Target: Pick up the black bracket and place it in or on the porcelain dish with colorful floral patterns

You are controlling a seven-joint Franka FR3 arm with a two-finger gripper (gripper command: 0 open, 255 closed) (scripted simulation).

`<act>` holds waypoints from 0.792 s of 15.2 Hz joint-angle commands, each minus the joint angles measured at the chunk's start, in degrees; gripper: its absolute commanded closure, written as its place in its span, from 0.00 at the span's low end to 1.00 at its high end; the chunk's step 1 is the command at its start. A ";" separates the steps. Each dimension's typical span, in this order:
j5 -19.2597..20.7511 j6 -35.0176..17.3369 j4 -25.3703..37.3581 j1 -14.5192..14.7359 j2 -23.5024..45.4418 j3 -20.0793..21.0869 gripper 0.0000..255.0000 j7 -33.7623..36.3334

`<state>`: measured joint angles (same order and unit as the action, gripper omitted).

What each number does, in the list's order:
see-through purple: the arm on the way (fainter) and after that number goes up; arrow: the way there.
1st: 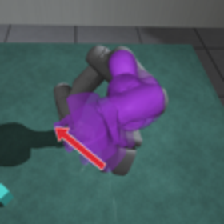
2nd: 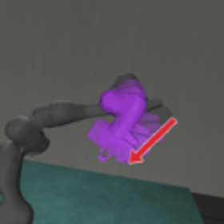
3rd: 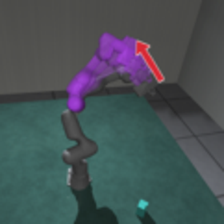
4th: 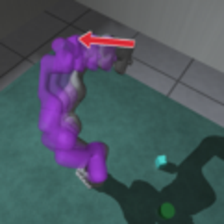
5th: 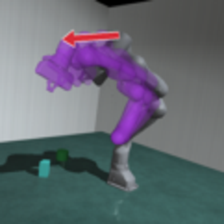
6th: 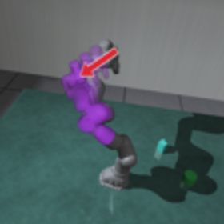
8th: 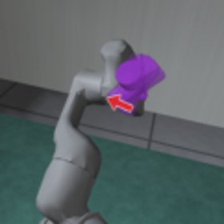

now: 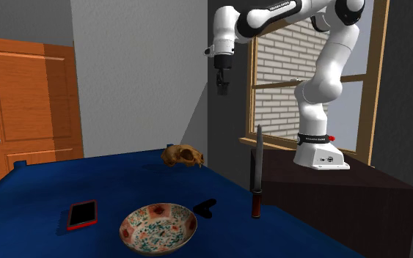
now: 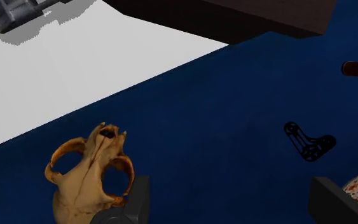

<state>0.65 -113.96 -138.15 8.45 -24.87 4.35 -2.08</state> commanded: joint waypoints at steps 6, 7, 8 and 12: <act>-0.06 -8.68 0.81 2.70 11.96 2.85 0.00 -1.18; 0.04 -9.84 1.11 3.06 13.79 3.29 0.00 -1.26; 0.18 -10.97 1.47 3.42 15.64 3.72 0.00 -1.33; 1.14 -15.13 3.36 4.85 23.20 5.40 0.00 -1.37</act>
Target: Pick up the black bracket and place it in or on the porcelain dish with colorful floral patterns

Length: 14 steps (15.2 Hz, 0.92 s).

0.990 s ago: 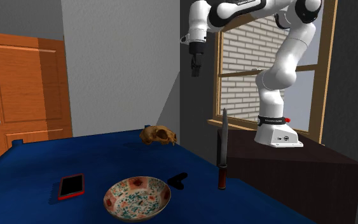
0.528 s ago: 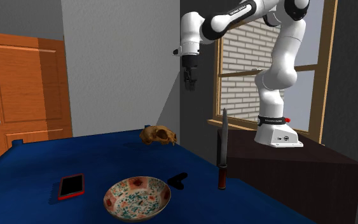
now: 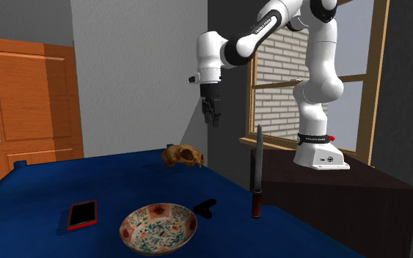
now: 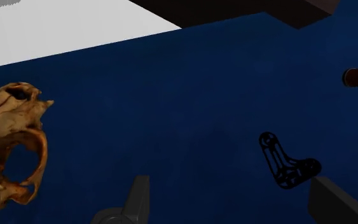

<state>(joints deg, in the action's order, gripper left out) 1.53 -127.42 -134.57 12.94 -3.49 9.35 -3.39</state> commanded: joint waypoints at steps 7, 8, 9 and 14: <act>3.46 -7.46 4.78 3.23 15.43 2.68 0.00 0.60; 4.03 -8.11 5.66 3.73 17.39 2.89 0.00 0.74; 4.61 -8.73 6.58 4.25 19.35 3.08 0.00 0.88; 7.56 -11.15 11.74 7.22 29.08 3.60 0.00 1.45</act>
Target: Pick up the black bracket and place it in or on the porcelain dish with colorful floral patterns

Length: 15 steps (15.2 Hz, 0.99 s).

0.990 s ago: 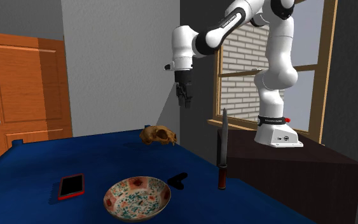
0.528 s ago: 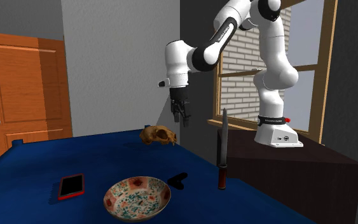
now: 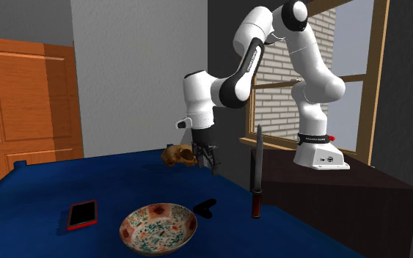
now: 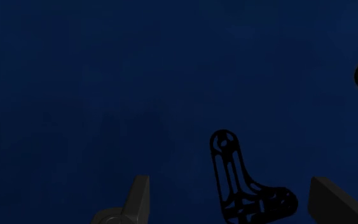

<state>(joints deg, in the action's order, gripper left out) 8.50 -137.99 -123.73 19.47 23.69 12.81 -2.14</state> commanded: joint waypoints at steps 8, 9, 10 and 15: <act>2.50 -5.21 1.37 1.89 7.37 -1.00 0.00 1.28; 2.62 -5.57 1.37 1.96 7.72 -1.10 0.00 1.36; 2.62 -5.57 1.36 1.96 7.72 -1.10 0.00 1.36; 2.62 -5.57 1.37 1.96 7.72 -1.10 0.00 1.36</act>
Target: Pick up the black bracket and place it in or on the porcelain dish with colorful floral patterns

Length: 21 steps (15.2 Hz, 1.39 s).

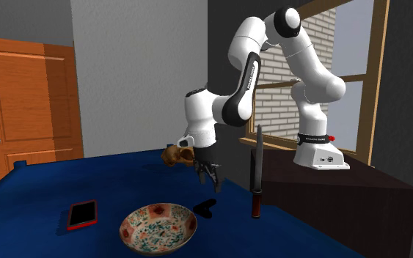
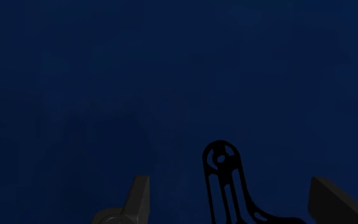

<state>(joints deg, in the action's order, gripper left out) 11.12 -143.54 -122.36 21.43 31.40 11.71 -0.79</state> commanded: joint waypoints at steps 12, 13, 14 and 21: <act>0.00 -0.02 0.00 0.00 0.01 0.00 0.00 0.00; 3.19 3.75 4.27 2.14 2.72 -0.39 0.00 -1.85; 5.78 6.87 7.89 4.04 5.12 -0.65 0.00 -3.70; 7.12 2.88 7.83 4.61 9.04 -1.99 0.00 -2.83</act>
<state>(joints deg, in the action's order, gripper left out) 18.02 -140.16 -114.64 25.94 39.82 9.91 -3.73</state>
